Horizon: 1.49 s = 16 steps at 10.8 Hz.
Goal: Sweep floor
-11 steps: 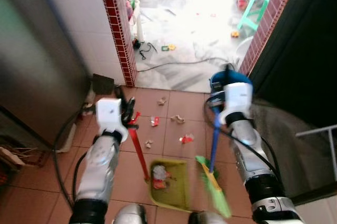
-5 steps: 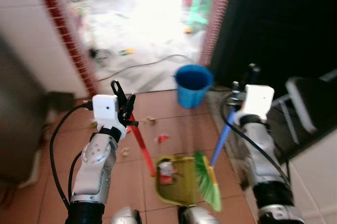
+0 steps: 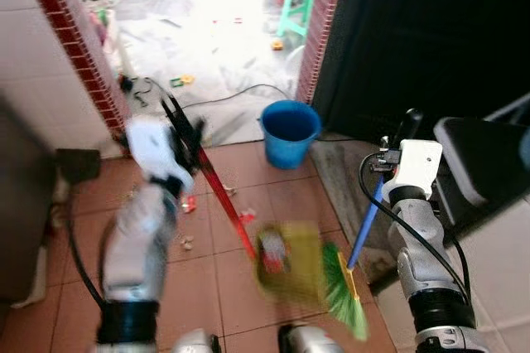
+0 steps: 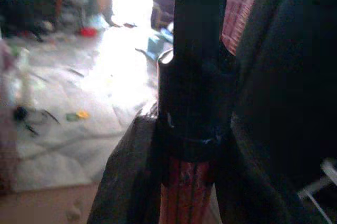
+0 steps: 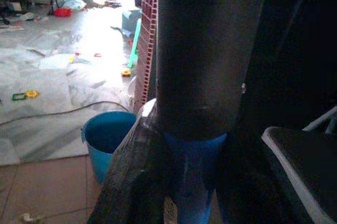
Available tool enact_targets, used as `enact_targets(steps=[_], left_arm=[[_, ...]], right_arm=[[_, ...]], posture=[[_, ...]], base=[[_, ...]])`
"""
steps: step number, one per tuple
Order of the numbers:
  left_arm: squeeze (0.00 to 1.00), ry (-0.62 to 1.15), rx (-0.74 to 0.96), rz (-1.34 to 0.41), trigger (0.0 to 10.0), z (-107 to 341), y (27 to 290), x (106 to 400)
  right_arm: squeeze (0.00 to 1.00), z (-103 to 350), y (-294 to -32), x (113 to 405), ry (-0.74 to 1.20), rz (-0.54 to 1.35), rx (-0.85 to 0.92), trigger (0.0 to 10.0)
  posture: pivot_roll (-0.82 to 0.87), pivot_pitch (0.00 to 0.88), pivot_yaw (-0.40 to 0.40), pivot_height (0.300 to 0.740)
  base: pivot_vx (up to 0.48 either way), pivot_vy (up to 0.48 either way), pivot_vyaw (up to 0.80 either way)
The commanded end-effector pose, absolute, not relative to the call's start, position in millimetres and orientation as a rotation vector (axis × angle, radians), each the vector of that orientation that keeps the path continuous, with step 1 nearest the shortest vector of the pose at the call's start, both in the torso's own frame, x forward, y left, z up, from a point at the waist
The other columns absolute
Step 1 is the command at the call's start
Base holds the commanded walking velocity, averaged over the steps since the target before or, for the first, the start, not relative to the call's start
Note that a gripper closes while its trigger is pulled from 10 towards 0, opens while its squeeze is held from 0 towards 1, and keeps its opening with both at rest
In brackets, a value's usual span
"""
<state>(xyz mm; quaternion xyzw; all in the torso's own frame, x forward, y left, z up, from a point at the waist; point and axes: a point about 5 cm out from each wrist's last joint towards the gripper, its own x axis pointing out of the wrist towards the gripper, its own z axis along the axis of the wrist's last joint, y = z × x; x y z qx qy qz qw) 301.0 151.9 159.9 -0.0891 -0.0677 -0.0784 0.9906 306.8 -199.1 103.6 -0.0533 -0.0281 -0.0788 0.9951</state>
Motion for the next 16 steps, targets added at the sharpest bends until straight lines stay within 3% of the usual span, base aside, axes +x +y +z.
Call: enact_targets(steps=[1,6,9,16], left_arm=[[0.00,-0.276,-0.197,-0.151,10.0,194.1,157.1,302.8],[0.00,-0.445,-0.289,-0.111,10.0,248.4,154.8,318.6],[0.00,-0.470,-0.322,-0.136,10.0,259.3,143.0,322.3],[0.00,-0.519,-0.321,-0.087,10.0,274.5,142.4,331.2]], right_arm=[[0.00,102.8,-202.0,307.7,-0.045,-0.174,-0.114,10.0],[0.00,98.8,-196.7,307.5,-0.034,-0.138,-0.108,10.0],[0.00,97.7,-199.1,305.4,-0.033,-0.145,-0.106,10.0],[0.00,96.6,-196.0,307.7,-0.033,-0.126,-0.111,10.0]], posture=[[-0.04,0.029,-0.025,0.740],[-0.04,0.023,-0.026,0.740],[-0.04,0.021,-0.021,0.740],[-0.03,0.012,-0.019,0.740]], base=[[0.000,0.000,0.00],[0.121,0.000,0.00],[0.472,0.000,0.00],[0.472,0.000,0.00]])
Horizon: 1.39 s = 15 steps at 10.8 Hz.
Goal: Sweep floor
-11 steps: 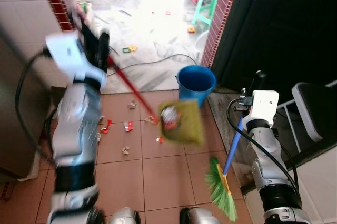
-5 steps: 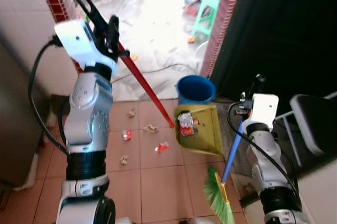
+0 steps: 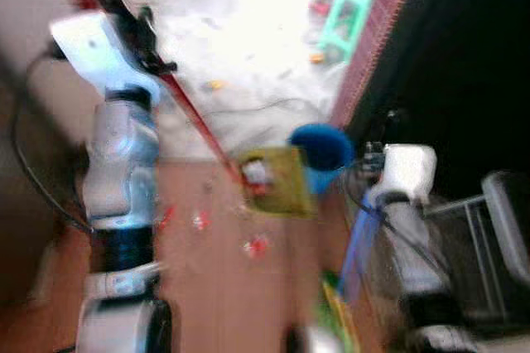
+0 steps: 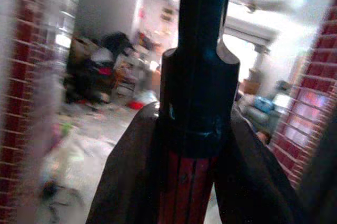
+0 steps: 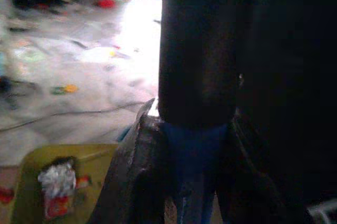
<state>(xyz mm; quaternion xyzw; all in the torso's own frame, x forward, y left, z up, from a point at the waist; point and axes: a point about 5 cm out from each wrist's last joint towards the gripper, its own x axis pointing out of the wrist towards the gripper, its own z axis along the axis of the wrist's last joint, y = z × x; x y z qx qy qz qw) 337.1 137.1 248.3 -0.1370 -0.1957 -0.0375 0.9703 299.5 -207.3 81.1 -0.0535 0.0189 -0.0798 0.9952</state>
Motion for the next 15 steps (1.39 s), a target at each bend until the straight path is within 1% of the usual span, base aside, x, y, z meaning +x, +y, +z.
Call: enact_targets(steps=[1,11,15], left_arm=[[0.00,-0.523,-0.321,-0.087,10.0,275.4,142.3,331.7],[0.00,-0.539,-0.284,-0.068,10.0,274.3,139.7,334.1],[0.00,-0.568,-0.183,-0.055,10.0,272.0,132.3,334.6]], right_arm=[[0.00,96.6,-195.8,307.7,-0.033,-0.126,-0.110,10.0],[0.00,95.8,-194.6,308.9,-0.032,-0.122,-0.107,10.0],[0.00,96.2,-193.1,309.8,-0.032,-0.116,-0.100,10.0]], posture=[[-0.03,0.010,-0.019,0.740],[-0.03,0.019,-0.021,0.740],[-0.03,0.015,-0.025,0.740]], base=[[0.472,0.000,0.00],[0.465,0.000,0.00],[0.000,0.000,0.00]])
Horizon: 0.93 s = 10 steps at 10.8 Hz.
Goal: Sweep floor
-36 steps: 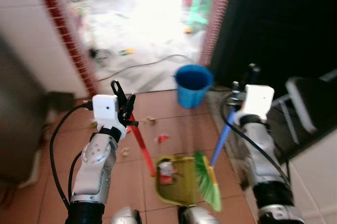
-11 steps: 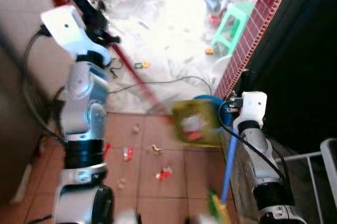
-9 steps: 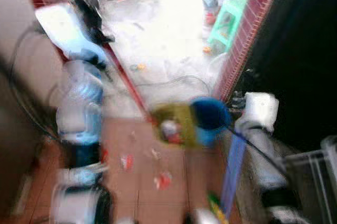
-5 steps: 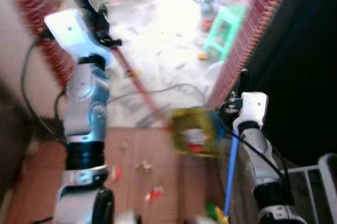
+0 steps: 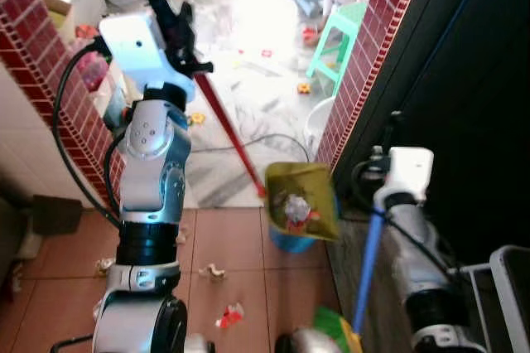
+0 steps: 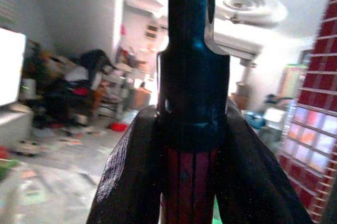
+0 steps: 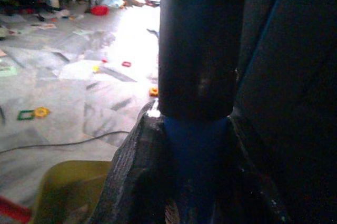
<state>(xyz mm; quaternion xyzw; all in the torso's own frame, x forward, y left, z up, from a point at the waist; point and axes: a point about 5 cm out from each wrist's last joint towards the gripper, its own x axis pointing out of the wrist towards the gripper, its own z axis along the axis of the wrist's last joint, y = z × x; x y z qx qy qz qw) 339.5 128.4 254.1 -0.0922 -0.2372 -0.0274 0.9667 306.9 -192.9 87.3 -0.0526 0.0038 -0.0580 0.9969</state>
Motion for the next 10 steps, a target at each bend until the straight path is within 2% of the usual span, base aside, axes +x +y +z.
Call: enact_targets(steps=[1,5,10], left_arm=[[0.00,-0.592,-0.101,-0.033,10.0,272.3,129.2,335.7],[0.00,-0.611,-0.060,-0.070,10.0,260.9,100.6,345.5],[0.00,-0.782,-0.103,-0.107,10.0,314.0,78.9,361.6]], right_arm=[[0.00,96.7,-192.7,310.2,-0.034,-0.118,-0.099,10.0],[0.00,98.1,-192.8,308.0,-0.042,-0.123,-0.100,10.0],[0.00,97.6,-195.0,301.3,-0.041,-0.134,-0.106,10.0]], posture=[[-0.04,0.016,-0.026,0.740],[-0.07,0.020,-0.018,0.740],[-0.10,0.034,0.001,0.740]], base=[[0.000,0.000,0.00],[0.000,0.000,0.00],[0.000,0.000,0.00]])
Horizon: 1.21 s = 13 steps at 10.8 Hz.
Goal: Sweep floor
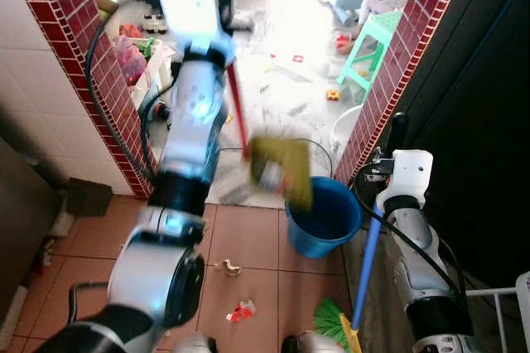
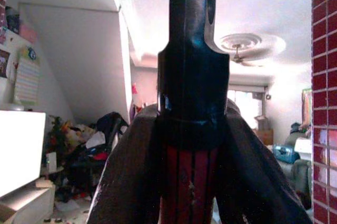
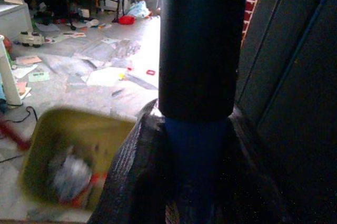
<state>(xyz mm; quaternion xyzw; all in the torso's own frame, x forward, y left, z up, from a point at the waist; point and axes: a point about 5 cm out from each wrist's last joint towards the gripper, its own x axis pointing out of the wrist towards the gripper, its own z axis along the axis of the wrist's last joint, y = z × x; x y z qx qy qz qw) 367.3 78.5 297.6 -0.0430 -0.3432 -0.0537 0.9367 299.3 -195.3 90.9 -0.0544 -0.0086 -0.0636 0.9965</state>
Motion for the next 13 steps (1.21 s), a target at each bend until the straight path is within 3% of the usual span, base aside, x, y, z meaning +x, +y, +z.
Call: enact_targets(steps=[1,3,6,9,13], left_arm=[[0.00,-0.784,-0.104,-0.108,10.0,313.7,76.7,363.4],[0.00,-0.795,-0.102,-0.146,10.0,304.9,61.3,360.2],[0.00,-0.781,-0.122,-0.270,10.0,282.1,13.4,347.1],[0.00,-0.799,-0.041,-0.369,10.0,265.6,-16.1,336.0],[0.00,-0.801,-0.058,-0.570,10.0,255.0,-52.0,316.0]], right_arm=[[0.00,96.8,-196.7,298.3,-0.038,-0.142,-0.107,10.0],[0.00,98.7,-196.9,296.8,-0.042,-0.145,-0.110,10.0],[0.00,102.9,-198.0,292.4,-0.058,-0.160,-0.113,10.0],[0.00,105.1,-200.9,288.8,-0.066,-0.182,-0.113,10.0],[0.00,106.8,-196.5,292.7,-0.068,-0.175,-0.108,10.0]], posture=[[-0.11,0.042,0.011,0.740],[-0.14,0.049,0.024,0.740],[-0.19,0.061,0.054,0.740],[-0.22,0.054,0.082,0.740],[-0.20,0.039,0.078,0.740]], base=[[0.000,0.000,0.00],[0.000,0.000,0.00],[0.000,0.000,0.00],[0.000,0.000,0.00],[0.000,0.000,0.00]])
